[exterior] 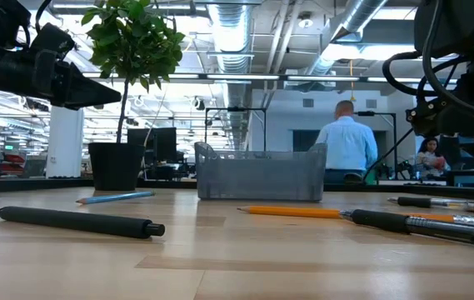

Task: Sort pens & pencils
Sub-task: Put the top right black pen into the transparent bin

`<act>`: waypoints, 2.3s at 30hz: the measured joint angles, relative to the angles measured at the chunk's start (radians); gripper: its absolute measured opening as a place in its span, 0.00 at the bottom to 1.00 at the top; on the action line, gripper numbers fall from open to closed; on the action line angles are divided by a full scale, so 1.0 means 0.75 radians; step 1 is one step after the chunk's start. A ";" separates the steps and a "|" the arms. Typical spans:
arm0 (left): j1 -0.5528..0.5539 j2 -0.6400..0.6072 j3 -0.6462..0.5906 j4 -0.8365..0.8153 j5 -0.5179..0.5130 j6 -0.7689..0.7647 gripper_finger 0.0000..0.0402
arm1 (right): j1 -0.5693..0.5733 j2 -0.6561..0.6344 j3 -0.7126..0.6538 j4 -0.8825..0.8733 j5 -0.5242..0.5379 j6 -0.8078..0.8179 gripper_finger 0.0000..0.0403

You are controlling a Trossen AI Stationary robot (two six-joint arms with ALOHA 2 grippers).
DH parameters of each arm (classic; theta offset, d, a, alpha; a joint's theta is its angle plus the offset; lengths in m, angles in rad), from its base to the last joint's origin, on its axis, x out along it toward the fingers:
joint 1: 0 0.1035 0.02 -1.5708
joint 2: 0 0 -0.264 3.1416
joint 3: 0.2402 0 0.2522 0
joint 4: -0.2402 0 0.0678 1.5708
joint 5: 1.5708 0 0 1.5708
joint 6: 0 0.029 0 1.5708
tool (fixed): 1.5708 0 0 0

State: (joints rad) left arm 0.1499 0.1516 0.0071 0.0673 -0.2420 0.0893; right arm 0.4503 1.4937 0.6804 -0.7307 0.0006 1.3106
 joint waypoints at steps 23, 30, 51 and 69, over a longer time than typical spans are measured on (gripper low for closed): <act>0.000 0.000 0.000 0.000 0.000 0.000 0.29 | -0.065 0.004 0.052 -0.046 0.151 -0.142 0.23; 0.000 0.000 0.000 0.000 0.000 0.000 0.29 | -0.107 0.003 0.160 -0.209 0.211 -0.234 0.23; 0.000 0.000 0.000 0.001 -0.001 0.000 0.29 | -0.616 0.001 0.605 -0.484 0.635 -1.086 0.23; 0.000 -0.001 0.000 0.000 0.000 0.000 0.29 | -1.196 0.001 0.658 0.261 0.241 -2.005 0.23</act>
State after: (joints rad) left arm 0.1498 0.1513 0.0070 0.0676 -0.2424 0.0895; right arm -0.4466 1.4940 1.1736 -0.5347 0.1817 -0.1932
